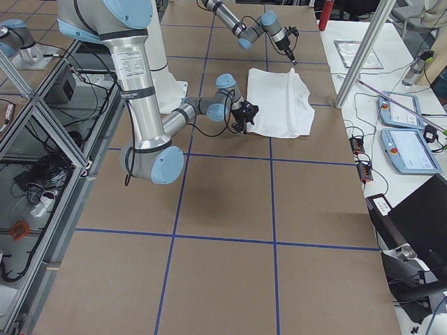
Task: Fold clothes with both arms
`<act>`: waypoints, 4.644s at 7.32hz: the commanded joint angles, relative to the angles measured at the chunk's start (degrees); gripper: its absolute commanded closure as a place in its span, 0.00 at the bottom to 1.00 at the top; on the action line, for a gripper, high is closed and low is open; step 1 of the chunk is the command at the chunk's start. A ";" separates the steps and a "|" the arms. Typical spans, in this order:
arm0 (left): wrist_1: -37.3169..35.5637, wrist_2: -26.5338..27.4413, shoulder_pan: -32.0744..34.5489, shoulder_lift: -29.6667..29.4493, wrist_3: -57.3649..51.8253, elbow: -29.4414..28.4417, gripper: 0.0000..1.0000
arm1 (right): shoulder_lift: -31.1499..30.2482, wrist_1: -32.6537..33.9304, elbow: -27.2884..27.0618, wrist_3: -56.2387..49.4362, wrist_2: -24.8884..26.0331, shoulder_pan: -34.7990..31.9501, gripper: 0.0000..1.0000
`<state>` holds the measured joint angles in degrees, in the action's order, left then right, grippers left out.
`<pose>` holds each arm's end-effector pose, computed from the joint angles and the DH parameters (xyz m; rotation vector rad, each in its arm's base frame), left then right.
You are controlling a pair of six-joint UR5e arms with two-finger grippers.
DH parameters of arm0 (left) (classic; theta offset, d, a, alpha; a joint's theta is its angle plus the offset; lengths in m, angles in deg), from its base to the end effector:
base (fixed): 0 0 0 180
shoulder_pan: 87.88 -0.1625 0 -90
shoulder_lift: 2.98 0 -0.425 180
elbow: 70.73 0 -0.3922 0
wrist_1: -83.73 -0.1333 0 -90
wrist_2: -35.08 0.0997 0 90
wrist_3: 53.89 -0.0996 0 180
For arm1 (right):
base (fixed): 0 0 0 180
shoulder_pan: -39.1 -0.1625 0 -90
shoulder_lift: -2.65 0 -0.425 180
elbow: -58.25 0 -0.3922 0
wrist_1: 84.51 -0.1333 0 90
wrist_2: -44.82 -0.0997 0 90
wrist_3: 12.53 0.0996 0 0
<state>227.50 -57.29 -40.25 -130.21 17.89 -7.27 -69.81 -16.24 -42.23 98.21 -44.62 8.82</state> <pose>0.4270 -0.6599 0.3811 0.5857 0.9730 -0.4343 -0.4632 -0.4259 0.3717 0.0840 -0.8925 0.8366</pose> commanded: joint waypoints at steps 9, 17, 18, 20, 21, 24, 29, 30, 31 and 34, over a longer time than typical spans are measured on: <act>-0.24 -0.26 0.00 0.32 0.28 1.74 0.60 | -7.82 2.91 -15.36 2.99 -2.32 6.15 1.00; -3.57 -17.58 -0.87 11.30 16.16 29.86 0.58 | -14.20 16.02 -31.71 5.81 -8.03 33.99 0.00; -6.37 -17.14 -3.92 12.52 21.41 33.27 0.56 | -14.03 16.02 -31.79 5.81 -8.03 30.23 0.00; -12.96 -12.17 -13.74 16.30 26.72 39.87 0.37 | -12.72 15.93 -31.19 5.11 -7.86 20.14 0.00; -17.69 -9.43 -17.80 16.40 30.13 40.34 0.35 | -11.05 15.75 -29.35 4.49 -7.86 14.34 0.00; -23.45 -5.01 -23.28 16.84 31.05 39.20 0.35 | -6.29 15.14 -21.08 0.73 -7.94 7.70 0.00; -24.06 -4.83 -23.91 14.83 30.70 35.42 0.49 | -6.29 15.05 -19.23 0.09 -7.42 6.55 0.00; -24.06 -3.53 -23.91 14.82 30.69 35.24 0.76 | -6.29 15.05 -18.88 0.09 -7.42 6.29 0.00; -24.06 -1.60 -23.73 14.82 29.82 35.07 1.00 | -6.29 15.05 -18.88 0.09 -7.42 6.11 0.00; -23.45 3.66 -17.09 14.73 15.31 32.35 1.00 | -5.76 14.96 -18.79 0.44 -7.42 6.11 0.00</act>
<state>203.61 -56.66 -60.82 -115.37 41.27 26.26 -75.77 -1.24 -61.05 98.48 -52.03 14.96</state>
